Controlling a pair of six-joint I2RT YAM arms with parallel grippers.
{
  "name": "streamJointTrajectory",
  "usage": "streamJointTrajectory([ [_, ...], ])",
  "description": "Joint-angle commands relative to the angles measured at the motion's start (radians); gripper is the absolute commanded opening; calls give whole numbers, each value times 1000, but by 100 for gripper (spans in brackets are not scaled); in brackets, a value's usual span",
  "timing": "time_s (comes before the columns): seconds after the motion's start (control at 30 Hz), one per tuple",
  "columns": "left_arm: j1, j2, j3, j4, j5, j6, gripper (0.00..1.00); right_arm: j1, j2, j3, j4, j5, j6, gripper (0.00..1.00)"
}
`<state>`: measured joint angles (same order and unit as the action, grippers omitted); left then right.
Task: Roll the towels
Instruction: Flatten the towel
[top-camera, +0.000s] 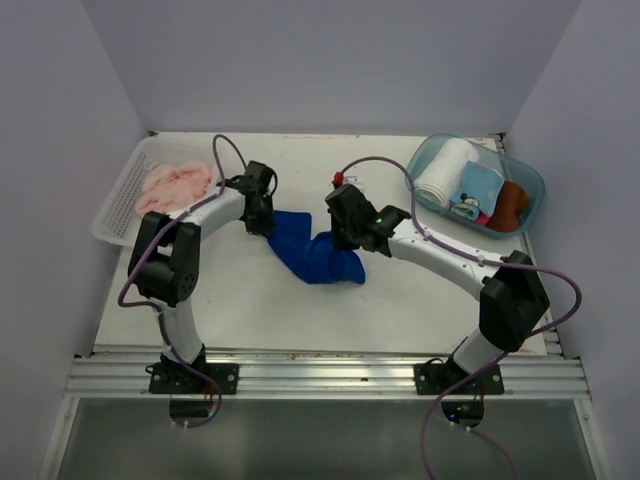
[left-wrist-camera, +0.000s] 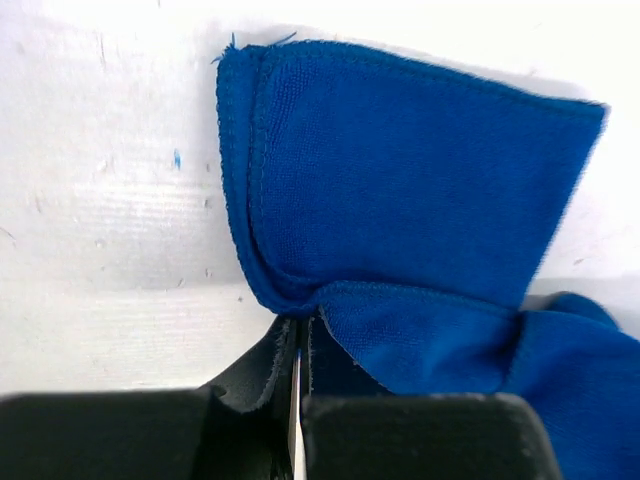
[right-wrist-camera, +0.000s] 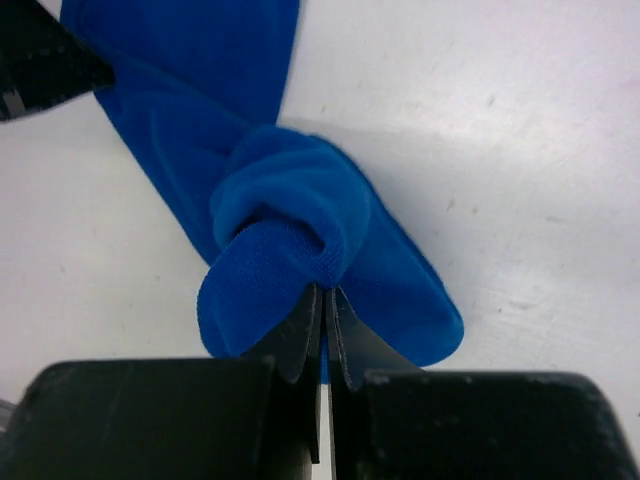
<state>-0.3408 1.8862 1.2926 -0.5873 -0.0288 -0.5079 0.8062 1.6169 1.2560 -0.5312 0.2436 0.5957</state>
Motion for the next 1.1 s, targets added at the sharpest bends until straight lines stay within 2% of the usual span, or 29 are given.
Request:
streamJointTrajectory([
  [0.0, 14, -50, 103, -6, 6, 17, 0, -93, -29, 94, 17, 31, -45, 0],
  [0.17, 54, -104, 354, -78, 24, 48, 0, -266, -145, 213, -9, 8, -120, 0],
  [0.23, 92, -130, 486, -127, 61, 55, 0, -283, -179, 262, -33, 34, -160, 0],
  [0.3, 121, -172, 549, -150, 98, 52, 0, -289, -251, 304, -58, 71, -187, 0],
  [0.37, 157, -217, 582, -146, 112, 51, 0, -288, -316, 278, -56, 121, -194, 0],
  [0.5, 190, -373, 510, -144, 102, 55, 0, -288, -487, 142, -78, 187, -136, 0],
  [0.67, 192, -550, 242, -144, 125, 89, 0, -288, -718, -141, -154, 134, -10, 0],
  [0.73, 192, -581, 136, -140, 170, 82, 0, -286, -761, -240, -151, 39, 51, 21],
  [0.77, 192, -578, 105, -117, 190, 80, 10, -288, -776, -329, -150, 13, 71, 30],
  [0.8, 192, -547, 79, -100, 208, 77, 27, -286, -772, -358, -159, -3, 114, 42],
  [0.83, 192, -521, 42, -82, 210, 75, 66, -286, -760, -380, -176, 6, 136, 44],
  [0.87, 192, -489, 36, -62, 205, 77, 77, -286, -729, -400, -200, 13, 151, 46],
  [0.9, 192, -404, 46, -74, 190, 75, 80, -286, -714, -400, -210, 37, 167, 46],
  [1.0, 191, -279, 160, -161, 193, 80, 80, -288, -680, -365, -231, 49, 159, 46],
  [1.07, 191, -289, 162, -140, 190, 78, 79, -288, -683, -360, -233, 69, 154, 46],
])
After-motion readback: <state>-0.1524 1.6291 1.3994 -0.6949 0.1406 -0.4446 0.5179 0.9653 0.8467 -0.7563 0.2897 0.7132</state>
